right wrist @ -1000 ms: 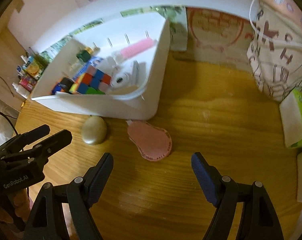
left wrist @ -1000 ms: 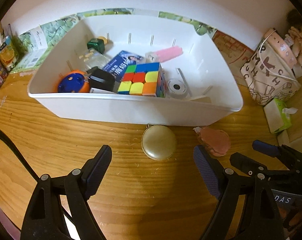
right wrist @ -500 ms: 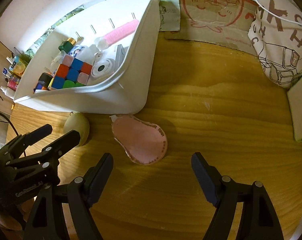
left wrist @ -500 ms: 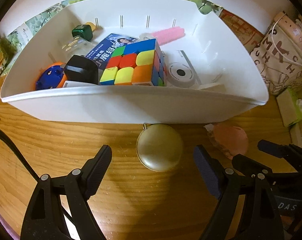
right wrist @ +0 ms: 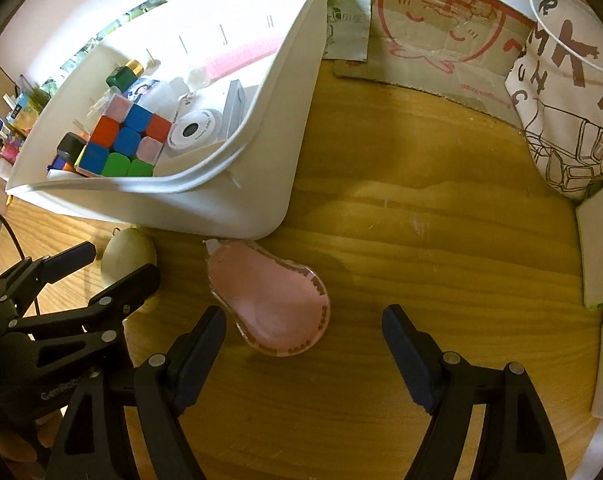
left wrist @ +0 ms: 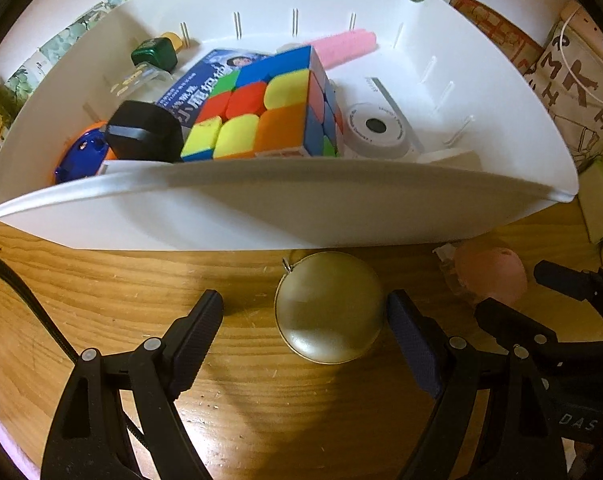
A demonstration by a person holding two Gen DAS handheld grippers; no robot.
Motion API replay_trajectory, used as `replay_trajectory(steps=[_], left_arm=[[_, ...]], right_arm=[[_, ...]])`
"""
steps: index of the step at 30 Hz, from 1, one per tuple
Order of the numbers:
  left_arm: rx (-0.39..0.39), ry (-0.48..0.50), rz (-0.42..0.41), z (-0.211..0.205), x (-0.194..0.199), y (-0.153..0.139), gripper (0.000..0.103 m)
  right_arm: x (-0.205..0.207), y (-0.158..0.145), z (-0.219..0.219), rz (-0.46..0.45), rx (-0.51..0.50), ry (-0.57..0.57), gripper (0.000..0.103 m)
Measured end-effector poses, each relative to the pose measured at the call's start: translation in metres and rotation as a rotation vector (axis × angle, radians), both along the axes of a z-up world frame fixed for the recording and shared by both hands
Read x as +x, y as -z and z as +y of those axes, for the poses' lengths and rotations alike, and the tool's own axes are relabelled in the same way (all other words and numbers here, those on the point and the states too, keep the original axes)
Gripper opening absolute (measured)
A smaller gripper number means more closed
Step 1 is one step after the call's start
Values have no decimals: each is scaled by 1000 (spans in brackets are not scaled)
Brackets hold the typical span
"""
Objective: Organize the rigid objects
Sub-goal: 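Grasp the beige round compact with the left tool while the right tool grasps the pink oval case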
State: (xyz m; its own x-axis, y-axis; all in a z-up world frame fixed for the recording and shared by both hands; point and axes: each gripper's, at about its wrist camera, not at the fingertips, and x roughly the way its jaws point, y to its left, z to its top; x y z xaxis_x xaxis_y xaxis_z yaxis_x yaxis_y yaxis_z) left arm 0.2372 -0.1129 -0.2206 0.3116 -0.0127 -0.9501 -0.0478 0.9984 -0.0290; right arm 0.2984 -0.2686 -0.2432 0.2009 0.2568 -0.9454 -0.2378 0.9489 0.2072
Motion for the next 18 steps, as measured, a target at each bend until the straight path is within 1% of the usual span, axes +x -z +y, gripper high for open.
replay_trajectory(steps=[7,13,18], left_arm=[[26,23,-7,-5,5,4,85],[41,37,-10,-9,11,6,84],[45,48,-19,-12,15,4,73]], right_arm=[[1,4,0,4,0,-4,81],[4,7,10,-4,-6,-18,81],[4,7,17,-19,-20,-39,81]])
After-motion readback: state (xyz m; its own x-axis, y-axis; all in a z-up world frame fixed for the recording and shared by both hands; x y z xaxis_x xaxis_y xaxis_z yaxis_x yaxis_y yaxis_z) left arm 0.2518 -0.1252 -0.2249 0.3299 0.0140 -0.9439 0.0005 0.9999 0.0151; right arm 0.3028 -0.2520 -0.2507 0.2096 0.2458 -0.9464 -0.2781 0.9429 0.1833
